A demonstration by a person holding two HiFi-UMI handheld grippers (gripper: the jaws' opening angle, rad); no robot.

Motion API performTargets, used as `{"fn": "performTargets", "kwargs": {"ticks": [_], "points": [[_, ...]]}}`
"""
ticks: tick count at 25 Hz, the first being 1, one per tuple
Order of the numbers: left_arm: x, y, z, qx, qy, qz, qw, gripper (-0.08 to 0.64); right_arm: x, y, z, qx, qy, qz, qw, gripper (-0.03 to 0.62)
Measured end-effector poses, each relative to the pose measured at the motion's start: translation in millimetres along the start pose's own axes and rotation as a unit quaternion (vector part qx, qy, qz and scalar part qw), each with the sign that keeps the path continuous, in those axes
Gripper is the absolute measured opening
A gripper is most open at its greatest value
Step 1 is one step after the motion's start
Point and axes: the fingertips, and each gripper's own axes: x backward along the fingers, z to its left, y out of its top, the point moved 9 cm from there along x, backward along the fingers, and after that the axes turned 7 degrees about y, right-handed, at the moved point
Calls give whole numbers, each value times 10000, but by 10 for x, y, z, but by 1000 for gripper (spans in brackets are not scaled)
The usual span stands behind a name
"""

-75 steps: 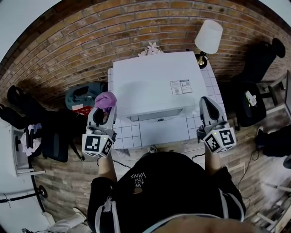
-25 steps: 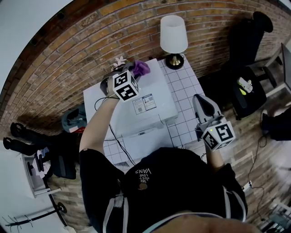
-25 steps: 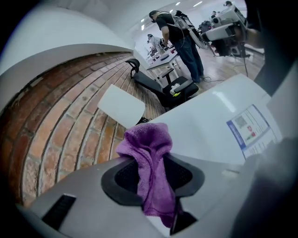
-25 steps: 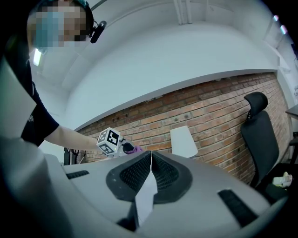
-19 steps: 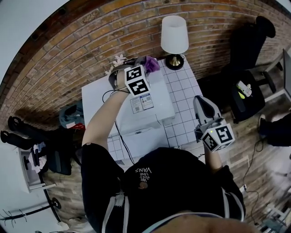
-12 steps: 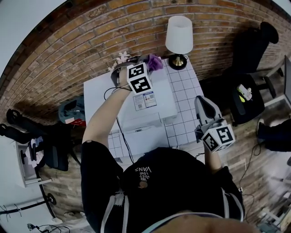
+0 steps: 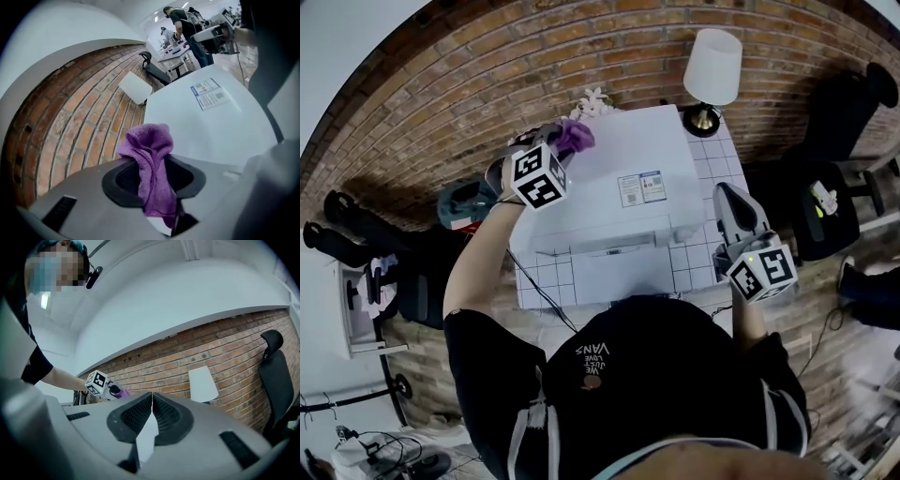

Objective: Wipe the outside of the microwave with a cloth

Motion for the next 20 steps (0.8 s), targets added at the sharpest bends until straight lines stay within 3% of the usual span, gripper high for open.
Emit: {"fn": "performTargets", "kwargs": {"ticks": [6, 10, 15, 20], "points": [[524, -954, -165, 313, 93, 602, 9976, 140, -262, -82, 352, -26, 324, 52, 9995, 5], [749, -1351, -235, 504, 140, 796, 9955, 140, -365, -126, 518, -52, 456, 95, 9989, 5], [831, -1438, -350, 374, 57, 774, 9963, 140, -368, -129, 621, -40, 441, 61, 9990, 5], [737, -1169, -385, 142, -30, 522, 9985, 140, -262, -134, 598, -77, 335, 53, 9994, 5]]}}
